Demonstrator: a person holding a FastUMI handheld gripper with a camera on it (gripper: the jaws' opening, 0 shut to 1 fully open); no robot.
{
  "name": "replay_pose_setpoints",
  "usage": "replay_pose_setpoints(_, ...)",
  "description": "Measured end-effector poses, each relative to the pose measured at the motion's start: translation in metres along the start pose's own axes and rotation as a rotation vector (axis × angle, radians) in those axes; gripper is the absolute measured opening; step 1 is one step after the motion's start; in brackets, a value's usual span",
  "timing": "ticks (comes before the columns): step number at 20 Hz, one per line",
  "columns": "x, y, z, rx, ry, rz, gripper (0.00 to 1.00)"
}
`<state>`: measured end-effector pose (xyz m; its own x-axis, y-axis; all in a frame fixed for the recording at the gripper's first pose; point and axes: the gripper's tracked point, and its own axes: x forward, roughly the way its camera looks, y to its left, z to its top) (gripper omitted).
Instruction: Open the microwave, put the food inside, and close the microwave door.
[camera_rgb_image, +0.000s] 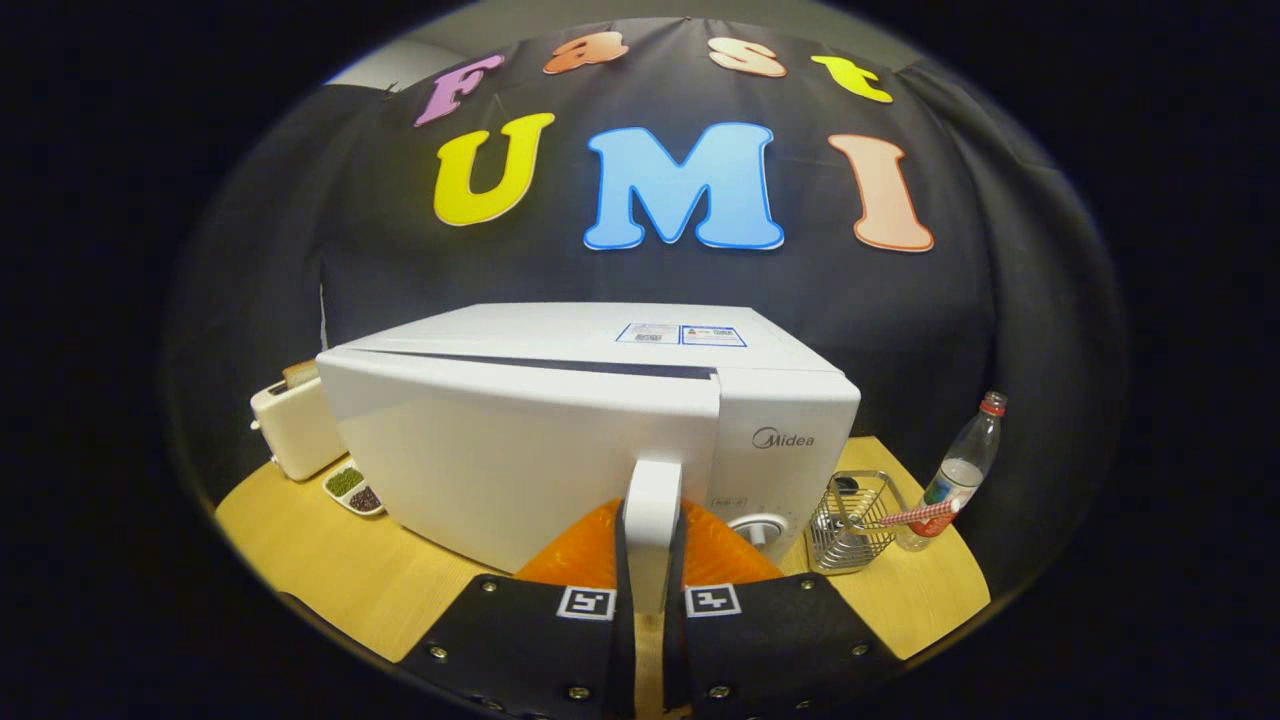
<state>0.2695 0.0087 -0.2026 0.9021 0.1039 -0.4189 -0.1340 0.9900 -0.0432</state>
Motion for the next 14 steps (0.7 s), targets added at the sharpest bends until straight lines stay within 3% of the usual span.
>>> replay_pose_setpoints(5,-0.025,0.012,-0.011,0.076,0.037,-0.041,0.11)
replay_pose_setpoints(14,-0.081,0.049,-0.027,0.119,0.073,-0.039,0.17)
